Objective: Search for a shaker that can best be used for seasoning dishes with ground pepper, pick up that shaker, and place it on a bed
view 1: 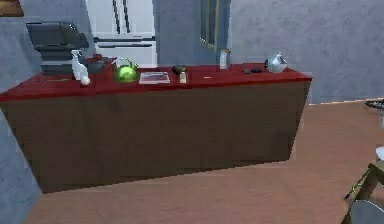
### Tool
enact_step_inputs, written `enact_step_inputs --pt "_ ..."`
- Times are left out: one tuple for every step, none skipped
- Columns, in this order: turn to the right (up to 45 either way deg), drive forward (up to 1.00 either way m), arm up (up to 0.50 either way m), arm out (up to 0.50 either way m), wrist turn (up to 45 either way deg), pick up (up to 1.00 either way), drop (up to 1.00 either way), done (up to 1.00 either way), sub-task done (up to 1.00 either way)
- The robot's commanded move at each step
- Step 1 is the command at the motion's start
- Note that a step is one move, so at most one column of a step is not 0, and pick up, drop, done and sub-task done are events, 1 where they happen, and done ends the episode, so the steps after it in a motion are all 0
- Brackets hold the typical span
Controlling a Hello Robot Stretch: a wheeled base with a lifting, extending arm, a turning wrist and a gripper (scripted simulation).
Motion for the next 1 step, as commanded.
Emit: enact_step_inputs --pt "45.0 0.00 0.00 0.00 0.0 0.00 0.00 0.00 0.00"
